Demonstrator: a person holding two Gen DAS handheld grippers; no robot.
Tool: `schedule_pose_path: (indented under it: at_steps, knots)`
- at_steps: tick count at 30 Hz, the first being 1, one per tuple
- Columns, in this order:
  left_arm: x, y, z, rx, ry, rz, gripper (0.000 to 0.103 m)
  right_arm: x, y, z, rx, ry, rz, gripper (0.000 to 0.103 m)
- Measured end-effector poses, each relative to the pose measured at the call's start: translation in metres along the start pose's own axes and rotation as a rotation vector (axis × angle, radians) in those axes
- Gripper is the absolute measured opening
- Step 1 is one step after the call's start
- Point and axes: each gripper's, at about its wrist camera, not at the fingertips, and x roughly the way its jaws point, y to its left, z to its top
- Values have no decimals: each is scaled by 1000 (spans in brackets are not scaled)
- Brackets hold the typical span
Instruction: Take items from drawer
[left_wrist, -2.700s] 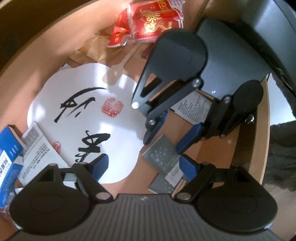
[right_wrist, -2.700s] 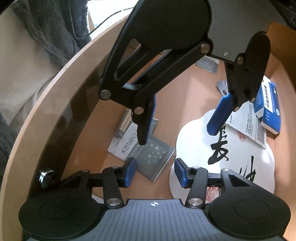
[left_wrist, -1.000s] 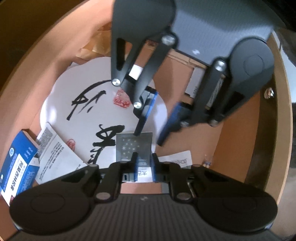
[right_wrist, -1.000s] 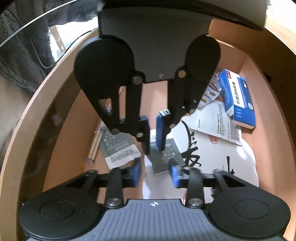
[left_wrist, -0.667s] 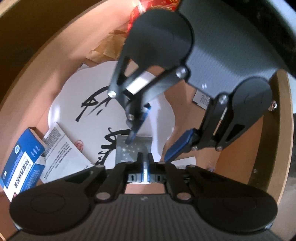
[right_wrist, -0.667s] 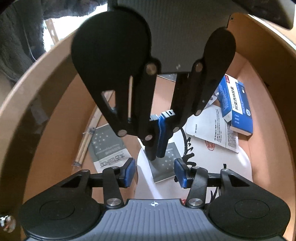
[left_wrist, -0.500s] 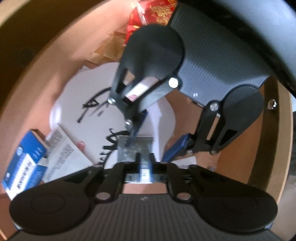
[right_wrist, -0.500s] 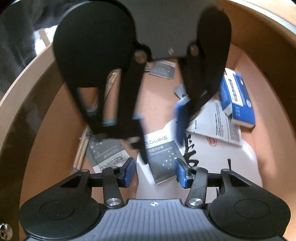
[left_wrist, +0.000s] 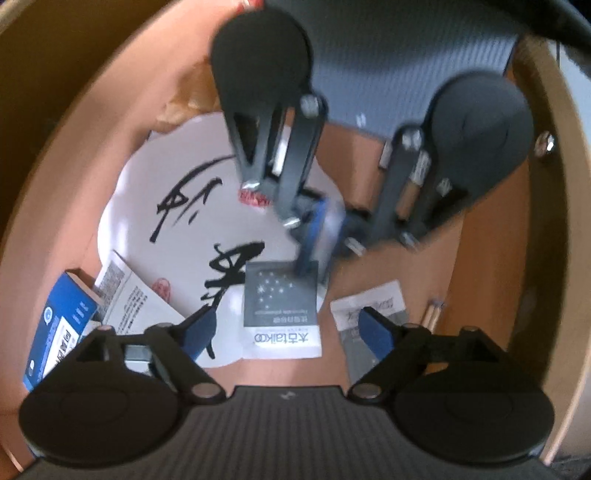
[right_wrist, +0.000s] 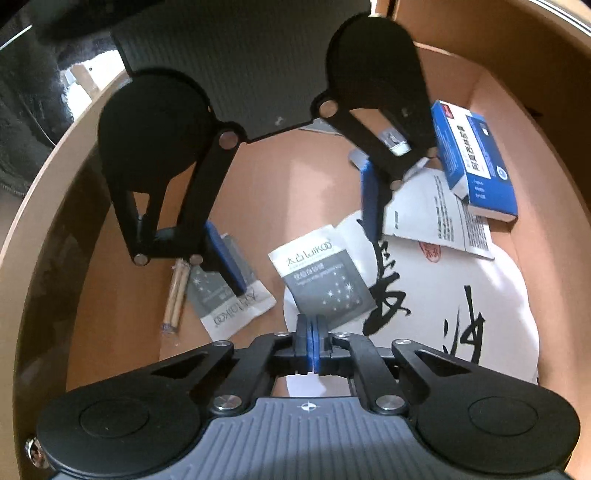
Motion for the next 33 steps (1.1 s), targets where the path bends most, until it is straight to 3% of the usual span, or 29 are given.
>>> schedule_pose_path:
  at_steps: [6,10,17,18,22,26,28,33]
  knots:
    - [7,4,-1,-17,13,-15,86,-4,0,-2,-11,-4,14,1]
    - [12,24,-1,-83,14,-59,70,-7,0,-1,-12,-20,17,1]
    - [11,27,1,-104,11,-92,50,-7,2,-1,-27,-26,-9,2]
    - [11,29,1,-112,11,-88,42,-8,2,-1,-28,-37,-16,2]
    - [12,32,2,-131,12,-83,39,-11,2,0,-31,-69,-43,16]
    - [11,31,4,-125,4,-87,34,-10,5,0,-47,-61,-74,42]
    - [9,32,5,-130,-8,-104,26,-11,6,-1,-56,-60,-66,42]
    - [11,34,9,-132,-17,-108,23,-10,10,2,-104,-73,-105,42]
